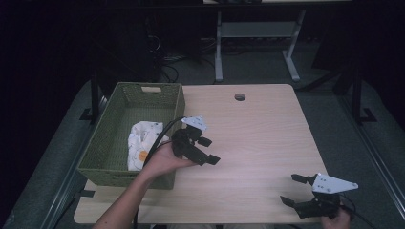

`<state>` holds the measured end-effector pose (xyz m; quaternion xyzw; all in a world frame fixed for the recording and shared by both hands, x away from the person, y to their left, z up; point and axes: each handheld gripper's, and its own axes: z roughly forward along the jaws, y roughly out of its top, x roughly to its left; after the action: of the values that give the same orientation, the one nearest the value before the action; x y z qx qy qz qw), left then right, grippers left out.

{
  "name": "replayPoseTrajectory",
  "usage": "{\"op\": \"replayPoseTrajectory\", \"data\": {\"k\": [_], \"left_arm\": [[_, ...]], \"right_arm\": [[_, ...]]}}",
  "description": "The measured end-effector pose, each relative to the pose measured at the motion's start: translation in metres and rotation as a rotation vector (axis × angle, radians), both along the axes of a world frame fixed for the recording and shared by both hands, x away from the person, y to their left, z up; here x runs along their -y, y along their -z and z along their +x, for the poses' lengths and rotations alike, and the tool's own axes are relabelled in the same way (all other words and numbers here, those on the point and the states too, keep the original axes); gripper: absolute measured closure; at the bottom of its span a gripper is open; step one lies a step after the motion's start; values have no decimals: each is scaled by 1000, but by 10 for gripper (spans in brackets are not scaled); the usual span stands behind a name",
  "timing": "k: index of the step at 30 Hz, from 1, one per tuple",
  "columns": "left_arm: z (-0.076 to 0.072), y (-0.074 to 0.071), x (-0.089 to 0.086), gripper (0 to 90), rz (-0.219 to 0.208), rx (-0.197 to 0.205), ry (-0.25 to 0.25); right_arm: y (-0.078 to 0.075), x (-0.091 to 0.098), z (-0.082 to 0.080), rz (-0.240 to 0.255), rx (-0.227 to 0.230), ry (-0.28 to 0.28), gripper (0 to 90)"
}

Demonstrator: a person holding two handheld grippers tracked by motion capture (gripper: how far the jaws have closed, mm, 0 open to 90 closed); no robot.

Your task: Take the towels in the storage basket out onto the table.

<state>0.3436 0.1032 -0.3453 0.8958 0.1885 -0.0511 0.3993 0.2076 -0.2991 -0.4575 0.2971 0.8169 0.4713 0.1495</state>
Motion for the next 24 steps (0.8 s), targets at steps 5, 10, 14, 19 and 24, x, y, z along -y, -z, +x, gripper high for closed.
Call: {"op": "replayPoseTrajectory", "data": {"k": [5, 10, 14, 19, 24], "left_arm": [[7, -9, -17, 233, 17, 9, -30], [16, -15, -38, 233, 13, 2, -59], [20, -17, -50, 241, 2, -11, -90], [22, -21, -60, 244, 13, -5, -102], [21, -26, -70, 243, 18, 6, -124]], "right_arm": [[0, 0, 0, 0, 0, -1, 138], [0, 0, 0, -4, 2, -4, 138], [0, 0, 0, -6, 1, -5, 138], [0, 0, 0, -5, -4, -3, 138], [0, 0, 1, -7, -3, -4, 138]]}}
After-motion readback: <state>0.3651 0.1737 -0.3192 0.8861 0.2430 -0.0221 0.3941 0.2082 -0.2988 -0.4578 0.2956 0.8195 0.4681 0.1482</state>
